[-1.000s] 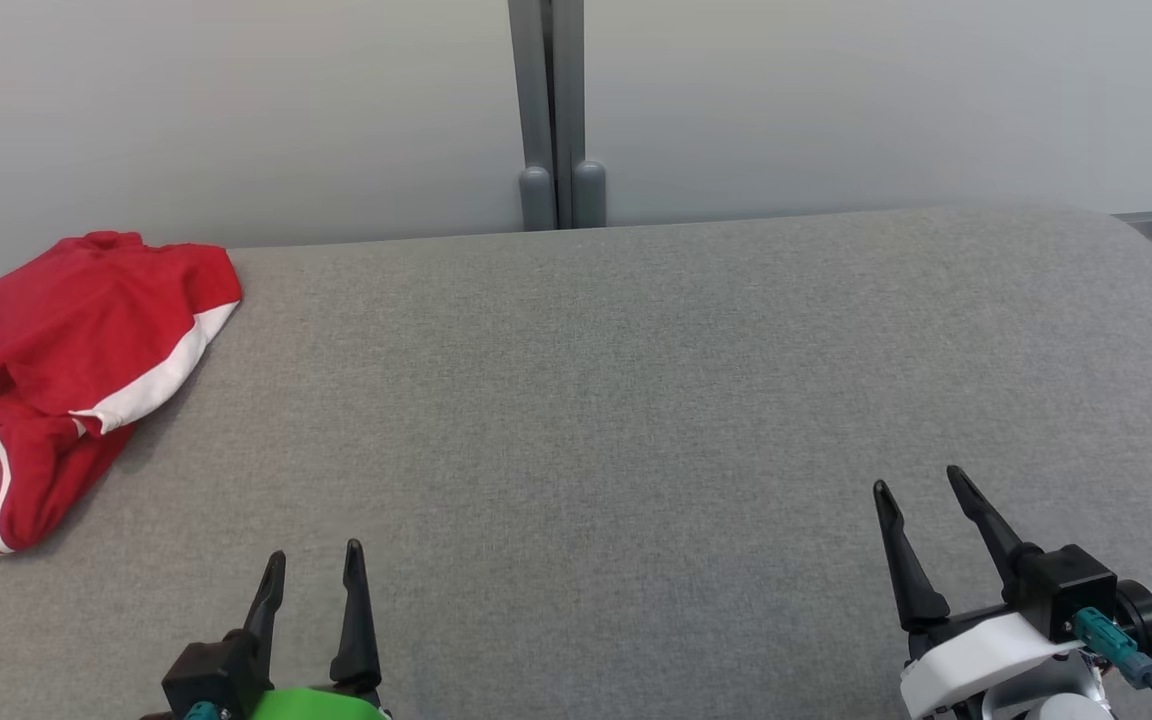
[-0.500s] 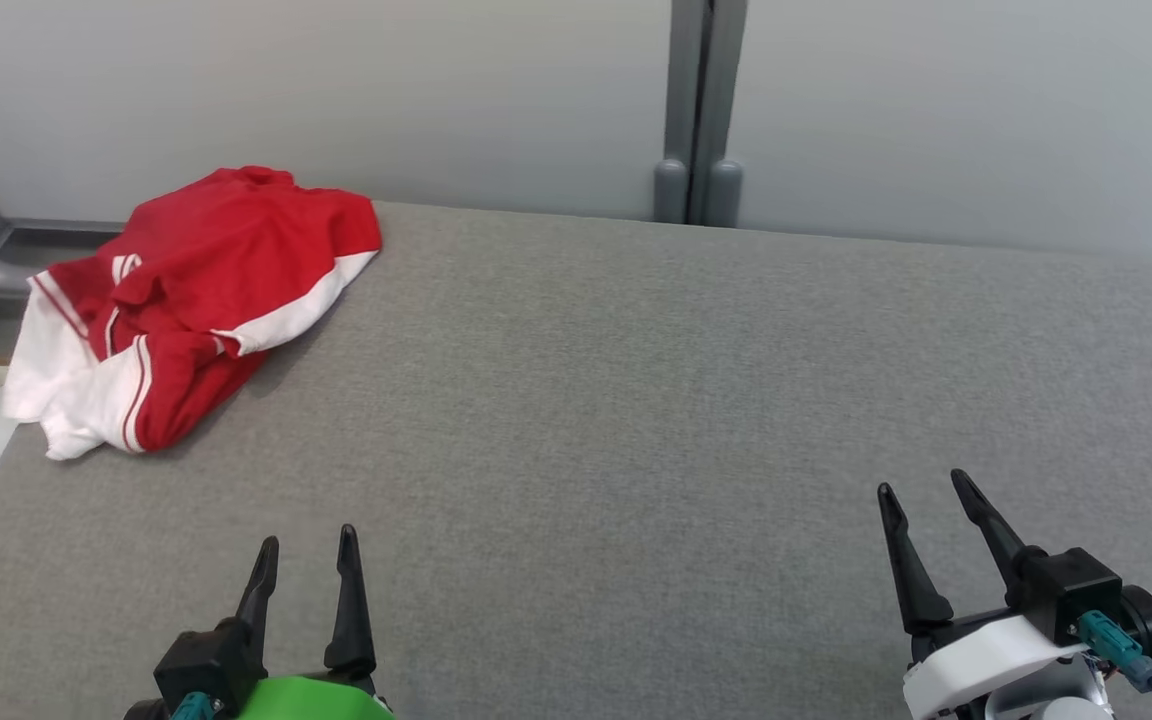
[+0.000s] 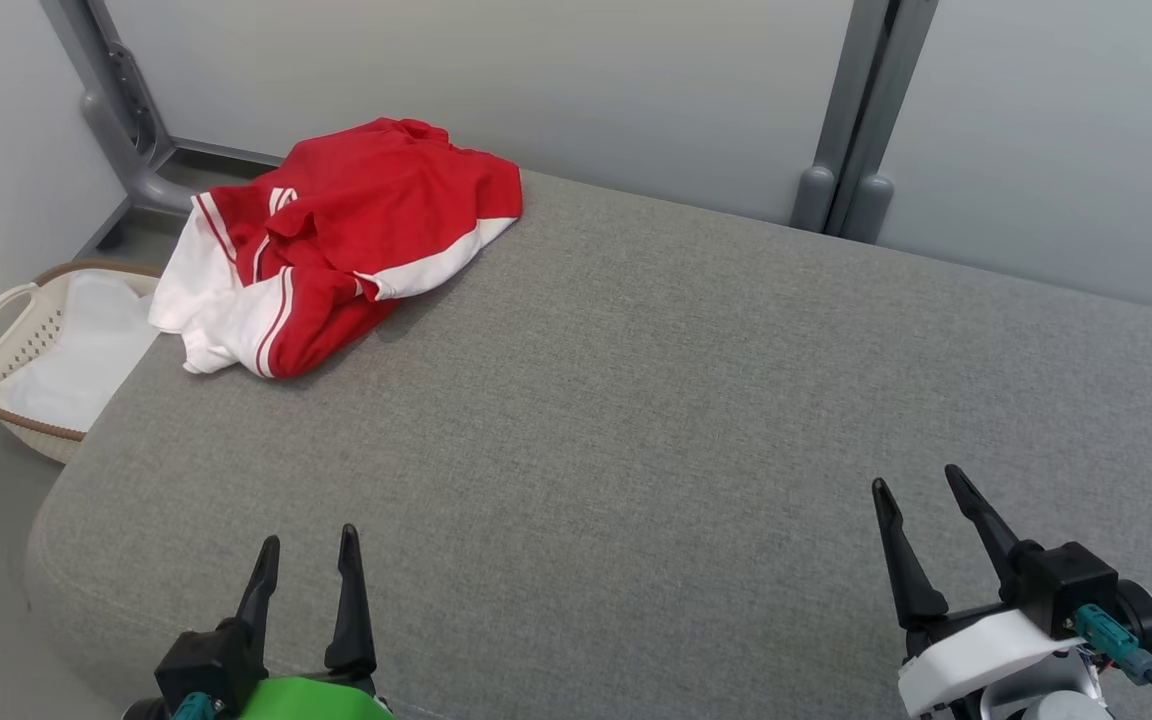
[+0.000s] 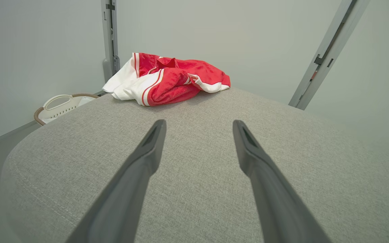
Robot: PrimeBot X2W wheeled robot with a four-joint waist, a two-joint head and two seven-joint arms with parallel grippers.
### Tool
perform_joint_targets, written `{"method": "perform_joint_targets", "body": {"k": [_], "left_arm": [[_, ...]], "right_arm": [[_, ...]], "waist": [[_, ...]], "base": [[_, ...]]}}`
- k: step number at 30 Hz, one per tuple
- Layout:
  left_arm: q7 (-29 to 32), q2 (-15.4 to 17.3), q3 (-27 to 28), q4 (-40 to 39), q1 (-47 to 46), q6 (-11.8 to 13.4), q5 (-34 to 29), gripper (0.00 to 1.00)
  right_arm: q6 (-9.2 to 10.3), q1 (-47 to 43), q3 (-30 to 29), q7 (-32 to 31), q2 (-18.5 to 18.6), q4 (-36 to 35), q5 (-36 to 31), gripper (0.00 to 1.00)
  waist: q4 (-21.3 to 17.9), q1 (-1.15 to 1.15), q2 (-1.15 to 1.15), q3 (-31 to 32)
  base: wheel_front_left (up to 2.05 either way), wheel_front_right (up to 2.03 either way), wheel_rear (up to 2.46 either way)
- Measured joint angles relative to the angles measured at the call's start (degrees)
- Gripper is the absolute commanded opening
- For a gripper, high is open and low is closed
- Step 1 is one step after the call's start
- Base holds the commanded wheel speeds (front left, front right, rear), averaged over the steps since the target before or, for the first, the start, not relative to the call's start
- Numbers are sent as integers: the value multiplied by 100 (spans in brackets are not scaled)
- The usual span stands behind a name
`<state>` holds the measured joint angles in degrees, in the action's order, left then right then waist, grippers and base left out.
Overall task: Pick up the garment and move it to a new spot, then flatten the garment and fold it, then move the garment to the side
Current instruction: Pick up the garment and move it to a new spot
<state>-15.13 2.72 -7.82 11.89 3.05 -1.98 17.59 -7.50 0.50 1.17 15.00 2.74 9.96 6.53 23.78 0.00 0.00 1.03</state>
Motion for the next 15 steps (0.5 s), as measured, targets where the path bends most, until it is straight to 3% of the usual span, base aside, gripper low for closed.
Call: {"method": "perform_joint_targets", "body": {"k": [15], "left_arm": [[0,0,105,-71,-113,-53,-134,100]], "right_arm": [[0,4,-3,0,0,-10,-65,100]], "waist": [[-270,0,0,-107]], "base": [[0,0,0]]}}
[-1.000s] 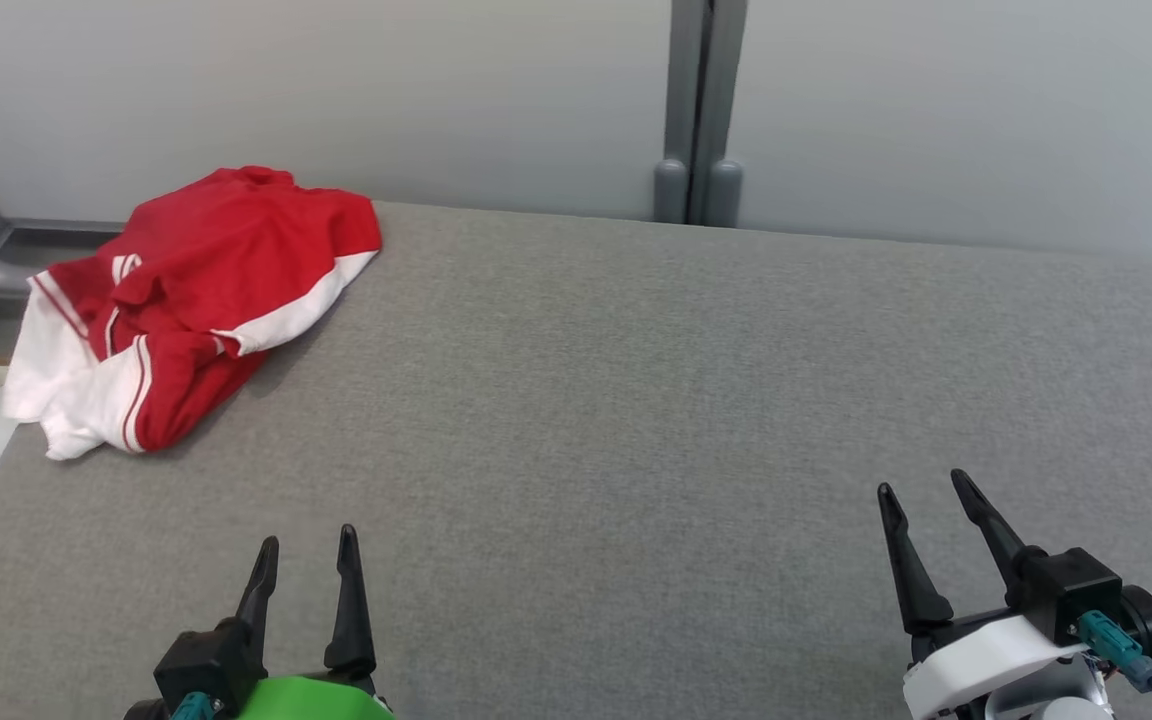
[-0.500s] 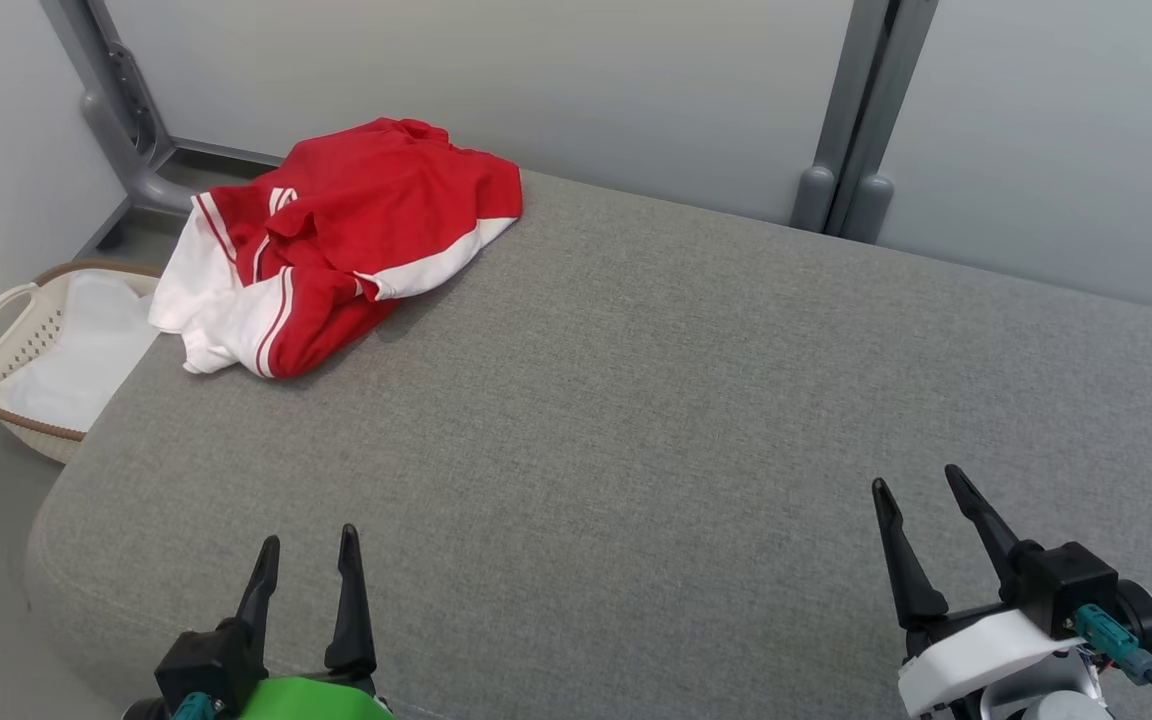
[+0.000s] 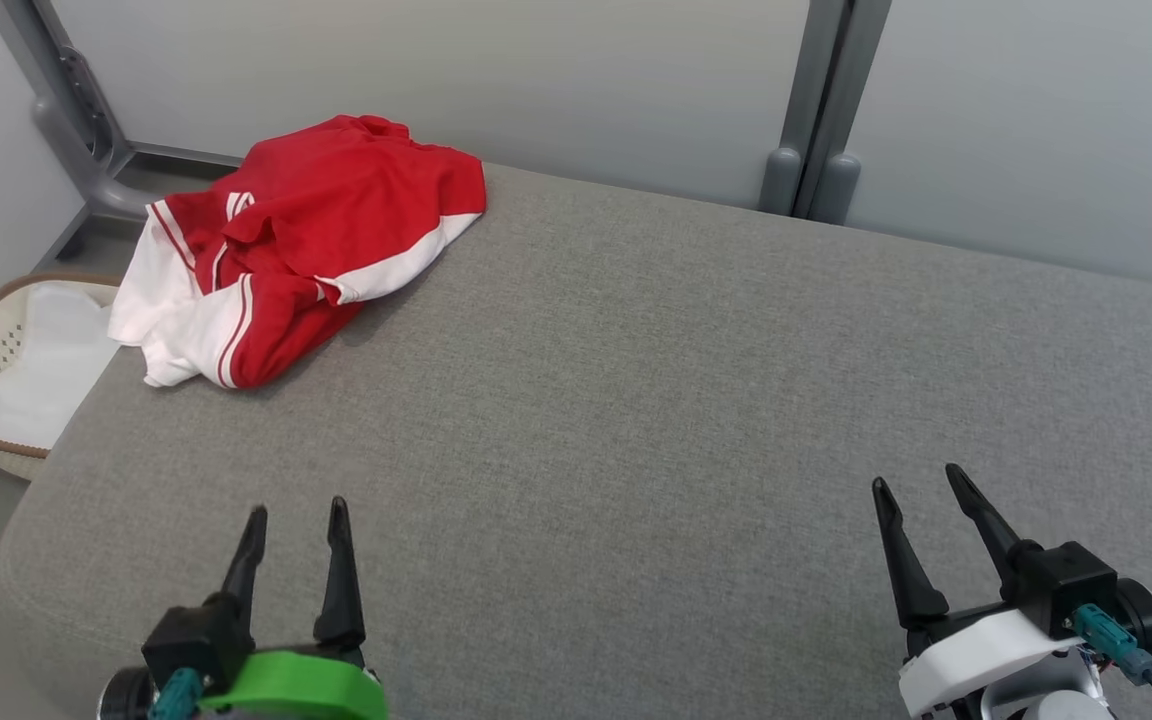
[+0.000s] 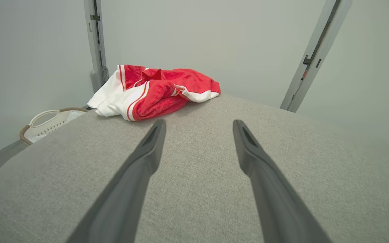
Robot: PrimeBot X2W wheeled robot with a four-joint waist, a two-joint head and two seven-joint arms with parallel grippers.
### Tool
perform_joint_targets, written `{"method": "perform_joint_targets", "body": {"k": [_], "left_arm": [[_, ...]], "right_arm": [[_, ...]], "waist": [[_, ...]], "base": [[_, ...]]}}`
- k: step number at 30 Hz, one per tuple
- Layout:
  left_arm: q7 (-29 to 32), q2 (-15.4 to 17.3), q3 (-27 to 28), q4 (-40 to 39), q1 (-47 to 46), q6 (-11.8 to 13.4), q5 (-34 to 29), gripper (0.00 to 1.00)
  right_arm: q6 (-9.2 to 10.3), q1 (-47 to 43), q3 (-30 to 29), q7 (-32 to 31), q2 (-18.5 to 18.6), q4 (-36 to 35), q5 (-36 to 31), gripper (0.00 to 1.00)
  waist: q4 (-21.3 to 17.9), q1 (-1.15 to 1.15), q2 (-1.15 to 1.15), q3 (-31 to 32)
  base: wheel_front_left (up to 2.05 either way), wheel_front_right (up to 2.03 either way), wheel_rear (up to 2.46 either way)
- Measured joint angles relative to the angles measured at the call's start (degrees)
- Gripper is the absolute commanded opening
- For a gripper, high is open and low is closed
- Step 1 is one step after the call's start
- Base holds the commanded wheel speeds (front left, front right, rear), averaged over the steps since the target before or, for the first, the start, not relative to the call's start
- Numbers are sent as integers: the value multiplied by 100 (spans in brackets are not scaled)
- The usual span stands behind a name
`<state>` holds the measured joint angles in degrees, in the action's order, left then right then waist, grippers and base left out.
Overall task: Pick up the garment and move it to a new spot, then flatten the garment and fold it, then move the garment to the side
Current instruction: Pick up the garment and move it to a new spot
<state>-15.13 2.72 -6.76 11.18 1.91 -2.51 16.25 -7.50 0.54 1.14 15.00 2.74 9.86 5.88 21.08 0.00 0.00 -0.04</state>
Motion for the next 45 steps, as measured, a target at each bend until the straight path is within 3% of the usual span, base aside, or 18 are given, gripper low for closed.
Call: {"method": "perform_joint_targets", "body": {"k": [5,12,19,24,34,45], "left_arm": [[0,209,154,-132,-691,-186,-301,100],[27,1009,247,-68,-2461,-404,-489,100],[534,1887,140,740,-4153,-478,-230,100],[889,2327,-229,1653,-4938,-485,31,100],[1473,2554,-1114,3184,-5874,-487,511,100],[1501,2522,-1652,3996,-6307,-487,1061,100]], "right_arm": [[0,40,-22,0,-1,-23,-90,100],[0,307,13,0,0,-79,-244,100],[-1,689,159,0,1,-159,-521,100],[-1,943,247,-1,-1,-198,-715,100],[-1,1219,294,0,1,-409,-990,100],[-1,1489,398,-1,2,-829,-1202,100]], "waist": [[-84,0,0,-131],[-210,0,0,-441],[-447,0,0,-931],[-682,0,0,-1372],[-1149,0,0,-2250],[-1501,-1,0,-3079]], "base": [[0,0,0],[0,0,0],[0,0,0],[0,0,0],[0,0,0],[0,0,0]]}}
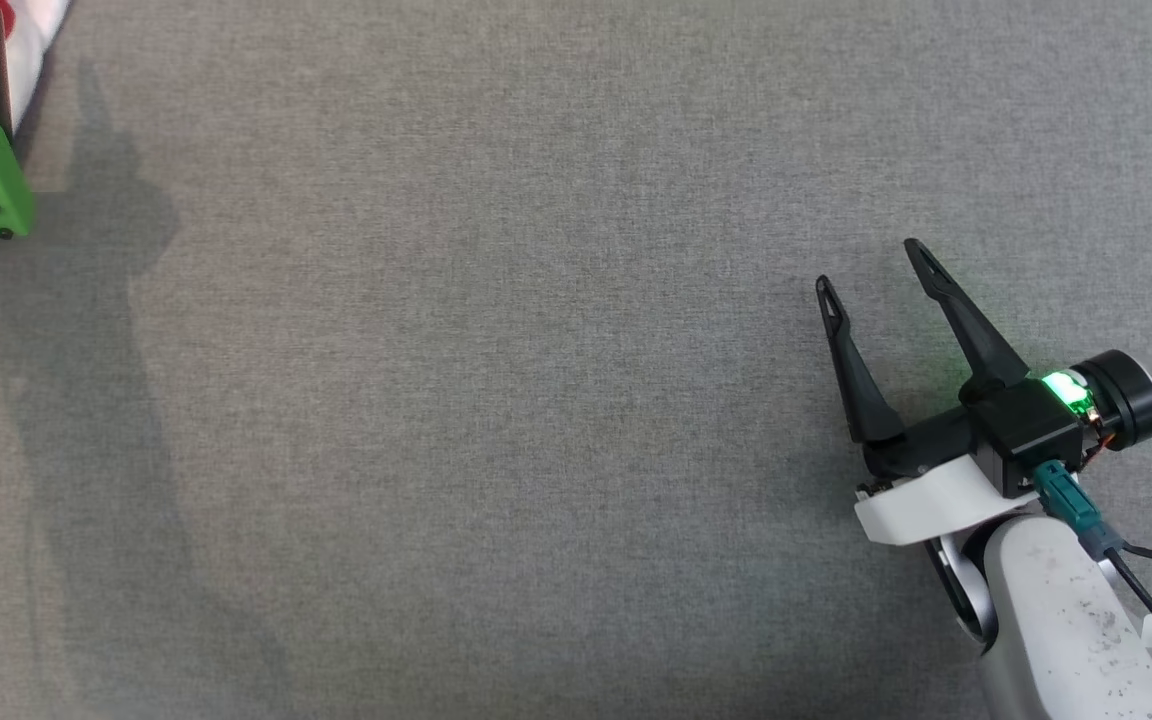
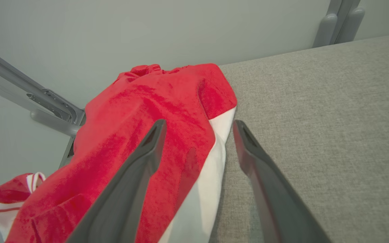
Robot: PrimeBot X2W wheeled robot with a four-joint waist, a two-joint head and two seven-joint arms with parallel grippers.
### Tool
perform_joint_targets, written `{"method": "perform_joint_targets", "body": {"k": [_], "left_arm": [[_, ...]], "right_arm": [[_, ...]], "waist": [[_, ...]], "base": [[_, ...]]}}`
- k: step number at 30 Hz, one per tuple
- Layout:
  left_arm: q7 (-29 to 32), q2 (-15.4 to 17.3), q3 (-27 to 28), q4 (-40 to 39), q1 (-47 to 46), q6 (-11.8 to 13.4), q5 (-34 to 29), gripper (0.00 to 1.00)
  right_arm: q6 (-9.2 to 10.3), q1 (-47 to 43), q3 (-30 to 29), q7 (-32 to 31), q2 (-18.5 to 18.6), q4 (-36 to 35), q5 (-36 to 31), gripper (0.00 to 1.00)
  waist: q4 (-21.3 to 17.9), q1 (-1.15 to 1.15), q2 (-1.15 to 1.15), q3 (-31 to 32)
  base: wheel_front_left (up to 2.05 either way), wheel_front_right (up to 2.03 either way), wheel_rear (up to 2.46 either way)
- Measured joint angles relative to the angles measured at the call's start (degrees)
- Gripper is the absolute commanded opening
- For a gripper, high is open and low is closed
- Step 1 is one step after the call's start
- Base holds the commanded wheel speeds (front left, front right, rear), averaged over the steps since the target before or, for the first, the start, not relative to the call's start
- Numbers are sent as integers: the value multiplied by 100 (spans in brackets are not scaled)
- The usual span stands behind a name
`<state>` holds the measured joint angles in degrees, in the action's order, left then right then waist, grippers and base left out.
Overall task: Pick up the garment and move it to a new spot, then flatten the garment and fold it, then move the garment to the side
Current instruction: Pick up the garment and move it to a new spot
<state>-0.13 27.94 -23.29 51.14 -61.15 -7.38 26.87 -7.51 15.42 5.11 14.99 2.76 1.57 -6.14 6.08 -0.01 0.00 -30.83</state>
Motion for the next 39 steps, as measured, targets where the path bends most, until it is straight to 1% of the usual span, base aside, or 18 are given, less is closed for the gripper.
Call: {"method": "perform_joint_targets", "body": {"k": [5,12,16,17,18,19,20,29,32,39], "left_arm": [[4,41,-80,371,-105,0,183,100],[107,103,-7,927,-316,1,380,100],[136,104,37,1162,-441,64,438,100],[120,102,54,1209,-469,85,459,59],[99,100,63,1234,-485,85,474,43],[78,97,58,1265,-502,85,478,18],[55,82,48,1293,-511,85,478,0],[-237,91,18,1444,-514,75,513,0],[-350,183,-10,1441,-513,57,513,0],[-604,541,-218,1225,-550,29,368,0]], "right_arm": [[0,55,25,1,0,-130,-58,100],[-1,108,4,3,-5,-276,-151,100],[-2,138,-23,16,-10,-316,-175,100],[-2,140,-27,16,-11,-322,-177,100],[-2,143,-32,18,-13,-324,-177,100],[-2,150,-41,18,-13,-322,-177,100],[-2,154,-53,16,-12,-315,-175,100],[-2,163,-23,15,-1,-158,-24,100],[-2,157,3,15,-2,-98,30,100],[-2,40,53,15,0,82,268,100]], "waist": [[-142,0,0,-250],[-306,0,0,-525],[-356,0,0,-642],[-364,0,0,-661],[-371,0,0,-669],[-375,0,0,-669],[-374,0,0,-659],[-347,0,0,-399],[-341,0,0,-242],[-333,0,0,272]], "base": [[0,0,0],[0,0,0],[0,0,0],[0,0,0],[0,0,0],[0,0,0],[0,0,0],[0,0,0],[0,0,0],[0,0,0]]}}
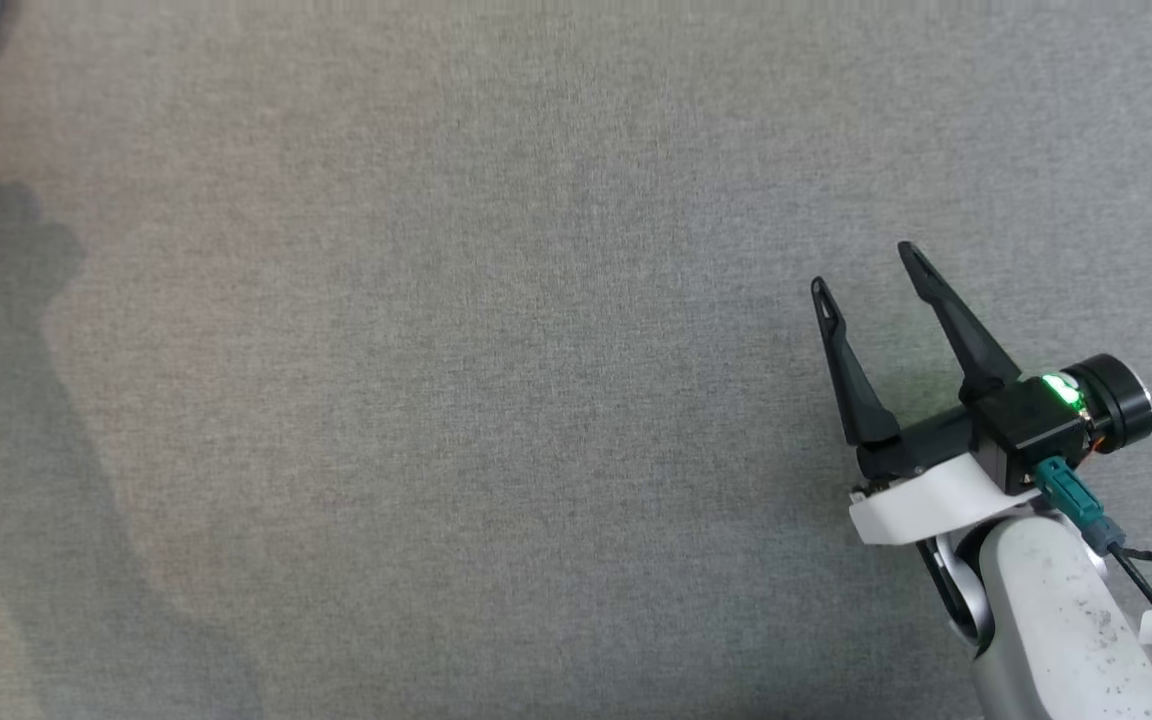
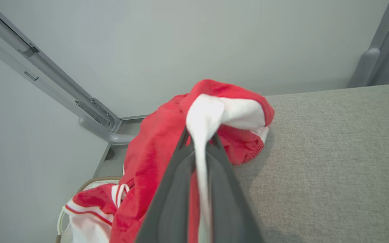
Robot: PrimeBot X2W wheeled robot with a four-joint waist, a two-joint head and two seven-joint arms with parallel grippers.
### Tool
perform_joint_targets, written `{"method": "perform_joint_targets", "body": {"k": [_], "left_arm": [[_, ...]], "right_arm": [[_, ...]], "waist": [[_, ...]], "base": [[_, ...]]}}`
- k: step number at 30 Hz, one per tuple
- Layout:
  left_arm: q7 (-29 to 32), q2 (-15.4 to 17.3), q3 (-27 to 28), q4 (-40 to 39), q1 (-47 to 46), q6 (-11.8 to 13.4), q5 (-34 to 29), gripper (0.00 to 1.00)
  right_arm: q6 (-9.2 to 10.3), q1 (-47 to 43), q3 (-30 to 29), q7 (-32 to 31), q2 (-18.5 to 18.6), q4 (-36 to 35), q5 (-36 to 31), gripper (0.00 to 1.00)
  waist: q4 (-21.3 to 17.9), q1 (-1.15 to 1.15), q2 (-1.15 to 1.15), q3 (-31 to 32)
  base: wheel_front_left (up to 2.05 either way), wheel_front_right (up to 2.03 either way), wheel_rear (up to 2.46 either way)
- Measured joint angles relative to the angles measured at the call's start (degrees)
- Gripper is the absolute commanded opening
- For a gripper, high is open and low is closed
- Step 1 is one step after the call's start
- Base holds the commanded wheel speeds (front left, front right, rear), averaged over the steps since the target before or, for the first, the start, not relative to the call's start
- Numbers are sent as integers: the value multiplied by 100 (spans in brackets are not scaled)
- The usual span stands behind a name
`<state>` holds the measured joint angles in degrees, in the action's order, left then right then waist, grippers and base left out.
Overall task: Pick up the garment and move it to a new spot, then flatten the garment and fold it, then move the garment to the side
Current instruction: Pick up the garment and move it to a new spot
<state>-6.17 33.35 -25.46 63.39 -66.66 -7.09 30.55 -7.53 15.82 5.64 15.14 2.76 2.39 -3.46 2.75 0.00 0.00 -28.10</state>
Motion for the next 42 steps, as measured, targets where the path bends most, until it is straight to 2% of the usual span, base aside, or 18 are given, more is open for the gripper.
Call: {"method": "perform_joint_targets", "body": {"k": [5,9,19,25,32,37,42], "left_arm": [[-11,180,-292,-323,-125,-21,-216,0],[83,191,-628,-762,-204,-24,-294,0],[341,155,-1619,-2533,-197,-30,-35,0],[408,-316,-2024,-3513,102,-30,227,0],[237,-978,-2288,-4105,758,78,482,0],[24,-1323,-2621,-3835,1614,188,586,0],[-310,-1618,-2837,-2913,2351,266,661,0]], "right_arm": [[0,-139,66,-1,-2,143,215,100],[0,-297,76,-1,0,238,382,100],[0,-781,-64,-1,0,366,659,100],[0,-1029,-218,0,0,405,757,100],[0,-1209,-410,0,2,401,858,100],[0,-1263,-407,0,2,393,910,100],[0,-1193,-360,-1,2,407,948,100]], "waist": [[-12,0,0,470],[-36,0,0,857],[-179,0,0,1835],[-323,0,0,2327],[-545,1,0,2673],[-676,1,-1,2672],[-765,1,0,2474]], "base": [[0,0,0],[0,0,0],[0,0,0],[0,0,0],[0,0,0],[0,0,0],[0,0,0]]}}
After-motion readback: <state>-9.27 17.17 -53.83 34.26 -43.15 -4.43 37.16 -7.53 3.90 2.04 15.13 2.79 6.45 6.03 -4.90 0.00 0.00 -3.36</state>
